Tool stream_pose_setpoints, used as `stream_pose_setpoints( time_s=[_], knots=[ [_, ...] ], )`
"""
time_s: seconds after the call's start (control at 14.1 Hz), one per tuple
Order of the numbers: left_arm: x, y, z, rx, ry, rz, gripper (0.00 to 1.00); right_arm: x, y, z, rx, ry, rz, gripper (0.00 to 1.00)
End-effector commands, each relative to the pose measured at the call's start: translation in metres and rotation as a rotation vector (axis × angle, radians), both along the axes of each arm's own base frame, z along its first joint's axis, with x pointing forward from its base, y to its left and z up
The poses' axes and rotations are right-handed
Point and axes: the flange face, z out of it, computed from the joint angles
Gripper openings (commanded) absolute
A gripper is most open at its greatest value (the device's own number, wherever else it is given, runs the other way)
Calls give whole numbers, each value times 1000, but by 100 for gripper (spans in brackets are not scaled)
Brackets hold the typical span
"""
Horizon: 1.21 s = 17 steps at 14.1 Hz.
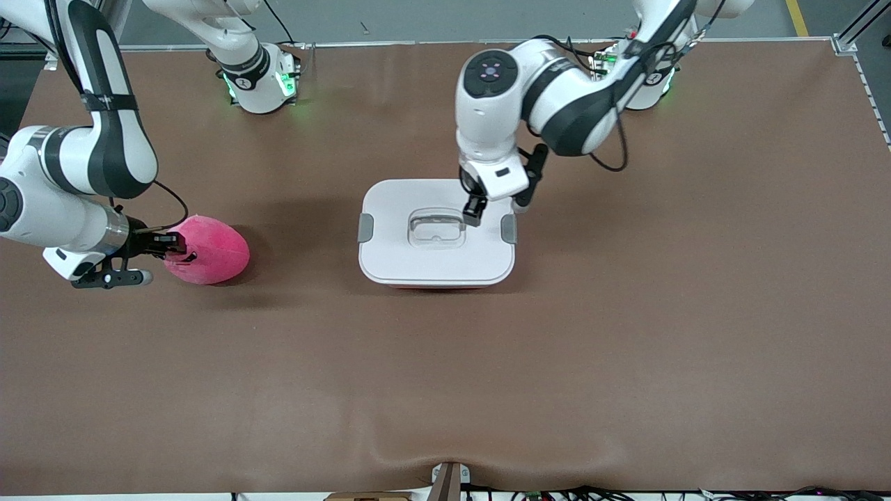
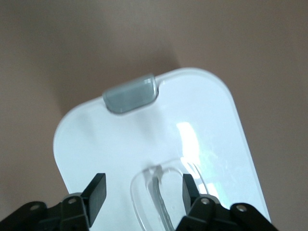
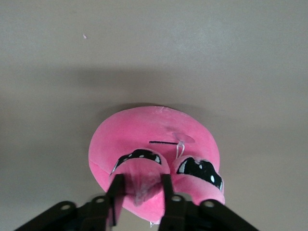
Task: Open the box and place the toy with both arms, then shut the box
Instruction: 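Grasp the pink toy with the right gripper while the left gripper grasps the lid handle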
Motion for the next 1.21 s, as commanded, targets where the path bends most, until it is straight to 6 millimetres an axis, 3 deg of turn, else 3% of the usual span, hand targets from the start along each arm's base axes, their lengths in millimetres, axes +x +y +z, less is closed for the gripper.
stream_pose_setpoints(
  time_s=[0.0,0.21,0.35,0.5,1.14],
  knots=[
    [-7,-25,-12,-9,-72,78,72,2,-2,8,16,-10,40,0],
    [-12,-46,-33,-10,-138,244,72,2,-5,10,17,-15,41,0],
    [-11,-47,-45,-6,-151,313,72,4,-1,20,32,-20,34,0],
    [-19,-55,-49,-9,-148,321,68,11,2,46,40,-1,33,0],
    [-19,-65,-51,-39,-143,371,47,29,4,153,81,-43,114,0]
  ],
)
